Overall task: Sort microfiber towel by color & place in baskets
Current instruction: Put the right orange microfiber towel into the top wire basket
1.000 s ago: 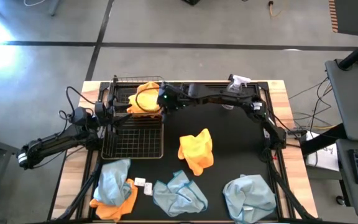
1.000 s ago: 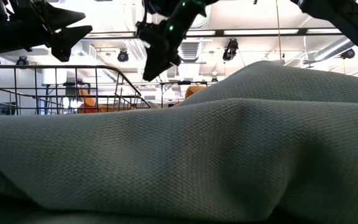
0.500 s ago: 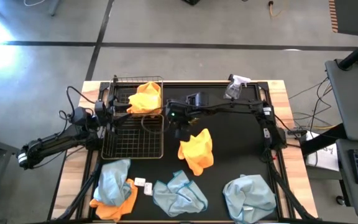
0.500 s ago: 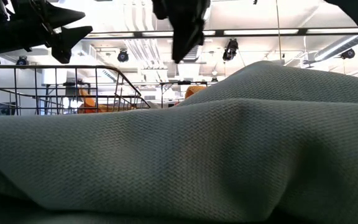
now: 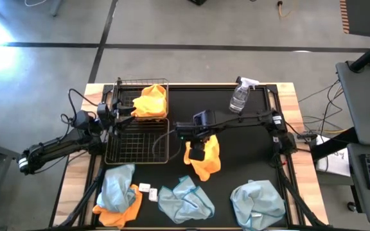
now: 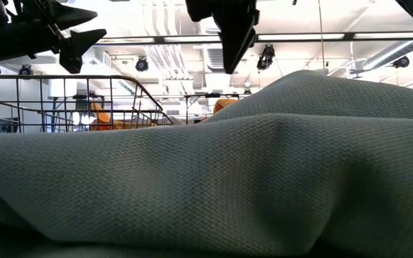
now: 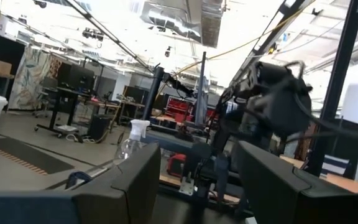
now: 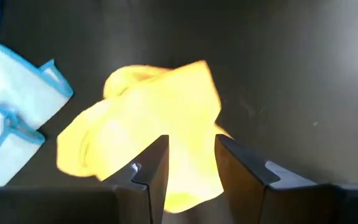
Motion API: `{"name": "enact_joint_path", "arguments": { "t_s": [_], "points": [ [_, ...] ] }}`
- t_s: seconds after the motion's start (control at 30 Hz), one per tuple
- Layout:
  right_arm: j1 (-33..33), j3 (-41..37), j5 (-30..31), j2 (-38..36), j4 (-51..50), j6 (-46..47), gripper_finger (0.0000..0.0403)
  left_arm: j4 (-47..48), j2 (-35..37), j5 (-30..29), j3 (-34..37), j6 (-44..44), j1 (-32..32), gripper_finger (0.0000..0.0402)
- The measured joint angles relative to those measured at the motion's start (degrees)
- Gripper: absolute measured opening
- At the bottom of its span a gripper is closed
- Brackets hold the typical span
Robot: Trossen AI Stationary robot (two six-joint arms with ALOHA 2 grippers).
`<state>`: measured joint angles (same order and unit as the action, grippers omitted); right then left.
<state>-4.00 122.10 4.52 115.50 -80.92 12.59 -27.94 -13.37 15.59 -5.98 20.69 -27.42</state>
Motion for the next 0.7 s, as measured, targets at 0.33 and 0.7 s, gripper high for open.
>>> {"name": "enact_joint_path", "arguments": {
  "t_s": [0.33, 0.7],
  "points": [
    [-4.1, -4.4, 0.0, 0.0, -1.6, 7.4, 0.0139, 0.1, 0.0, 0.0, 0.0, 1.4, 0.0, 0.0194],
    [-6.1, -8.4, 0.0, 0.0, -1.8, 18.3, 0.0144, 0.4, 0.0, 3.2, 0.0, 2.6, 0.0, 0.0194]
  ]
}}
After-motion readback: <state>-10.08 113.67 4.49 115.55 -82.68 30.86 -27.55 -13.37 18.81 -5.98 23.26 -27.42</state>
